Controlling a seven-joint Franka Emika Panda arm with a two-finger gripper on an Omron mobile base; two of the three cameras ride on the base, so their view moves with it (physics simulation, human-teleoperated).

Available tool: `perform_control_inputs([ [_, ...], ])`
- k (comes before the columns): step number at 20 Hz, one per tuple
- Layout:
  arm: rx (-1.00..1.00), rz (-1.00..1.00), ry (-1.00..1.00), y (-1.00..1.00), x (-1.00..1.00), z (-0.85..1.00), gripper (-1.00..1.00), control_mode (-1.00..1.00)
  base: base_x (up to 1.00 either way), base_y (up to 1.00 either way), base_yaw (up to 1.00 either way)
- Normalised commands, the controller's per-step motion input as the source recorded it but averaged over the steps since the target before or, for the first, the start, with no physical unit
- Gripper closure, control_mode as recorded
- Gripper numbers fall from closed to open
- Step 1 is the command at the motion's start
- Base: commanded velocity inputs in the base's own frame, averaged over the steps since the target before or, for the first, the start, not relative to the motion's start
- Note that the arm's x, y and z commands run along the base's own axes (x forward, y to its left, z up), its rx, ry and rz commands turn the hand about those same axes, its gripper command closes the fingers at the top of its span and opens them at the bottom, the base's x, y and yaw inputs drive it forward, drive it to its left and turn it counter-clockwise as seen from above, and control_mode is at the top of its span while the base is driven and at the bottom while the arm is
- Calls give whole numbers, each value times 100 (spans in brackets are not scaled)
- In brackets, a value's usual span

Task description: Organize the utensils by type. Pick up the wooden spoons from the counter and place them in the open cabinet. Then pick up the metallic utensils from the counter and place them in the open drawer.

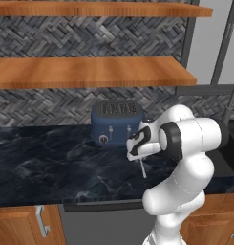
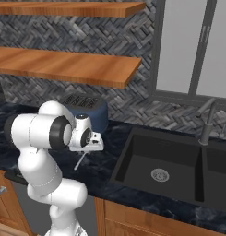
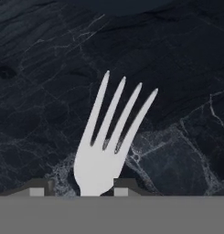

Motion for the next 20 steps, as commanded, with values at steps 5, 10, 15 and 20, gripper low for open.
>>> perform_control_inputs([
  [5,3,-1,-3,0,-35,-27,100,-100,0,0,0],
  [10,5,0,-9,0,-29,-5,100,-100,0,0,0],
  [15,0,-2,-1,0,-4,1,100,-100,0,0,0],
  [20,0,0,0,0,0,20,100,-100,0,0,0],
])
